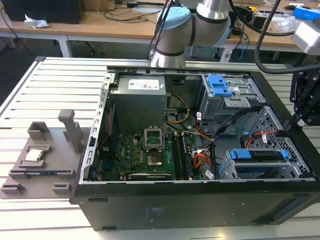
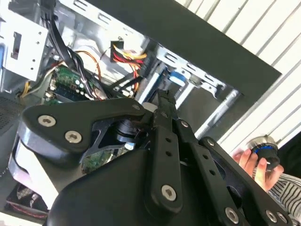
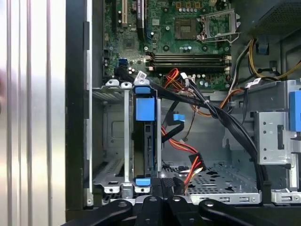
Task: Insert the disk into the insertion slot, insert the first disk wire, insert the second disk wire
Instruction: 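Insert the first disk wire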
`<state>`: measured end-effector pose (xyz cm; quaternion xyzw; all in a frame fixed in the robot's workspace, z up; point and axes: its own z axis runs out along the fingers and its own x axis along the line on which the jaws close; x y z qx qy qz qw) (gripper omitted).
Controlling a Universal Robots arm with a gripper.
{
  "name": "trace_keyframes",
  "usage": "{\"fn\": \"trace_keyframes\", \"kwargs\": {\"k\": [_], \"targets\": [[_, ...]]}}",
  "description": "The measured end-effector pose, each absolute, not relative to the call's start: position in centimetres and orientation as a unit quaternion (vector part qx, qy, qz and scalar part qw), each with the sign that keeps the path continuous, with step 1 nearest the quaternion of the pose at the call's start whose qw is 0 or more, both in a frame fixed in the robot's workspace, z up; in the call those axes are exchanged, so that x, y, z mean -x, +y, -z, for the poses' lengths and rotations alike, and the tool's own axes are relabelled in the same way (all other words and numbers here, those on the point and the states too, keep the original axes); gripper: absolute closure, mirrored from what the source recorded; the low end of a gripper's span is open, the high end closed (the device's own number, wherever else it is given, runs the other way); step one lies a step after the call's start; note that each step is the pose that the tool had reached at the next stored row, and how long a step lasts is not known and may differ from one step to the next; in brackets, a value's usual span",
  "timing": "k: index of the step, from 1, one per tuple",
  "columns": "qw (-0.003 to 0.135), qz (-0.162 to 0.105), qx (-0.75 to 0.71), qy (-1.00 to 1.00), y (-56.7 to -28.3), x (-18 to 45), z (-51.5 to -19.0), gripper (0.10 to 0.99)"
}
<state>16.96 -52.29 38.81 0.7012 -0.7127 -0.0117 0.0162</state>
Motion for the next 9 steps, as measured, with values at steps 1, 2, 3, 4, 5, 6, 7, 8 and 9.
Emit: {"fn": "trace_keyframes", "kwargs": {"k": [1,2,3,4,5,6,7,8,9], "targets": [[0.017,0.011,-0.701,-0.713,-52.0,-17.0,-38.6,0.98],[0.017,0.011,-0.701,-0.713,-51.8,-17.1,-38.5,0.98],[0.017,0.011,-0.701,-0.713,-51.4,-17.2,-38.2,0.98],[0.017,0.011,-0.701,-0.713,-51.3,-17.3,-38.1,0.98],[0.017,0.011,-0.701,-0.713,-51.0,-17.5,-37.9,0.98],[0.017,0.01,-0.701,-0.713,-50.8,-17.7,-37.6,0.98],[0.018,0.01,-0.701,-0.713,-50.6,-17.7,-37.5,0.98],[0.018,0.01,-0.701,-0.713,-50.6,-17.7,-37.5,0.98],[0.018,0.01,-0.701,-0.713,-50.6,-17.7,-37.5,0.98]]}}
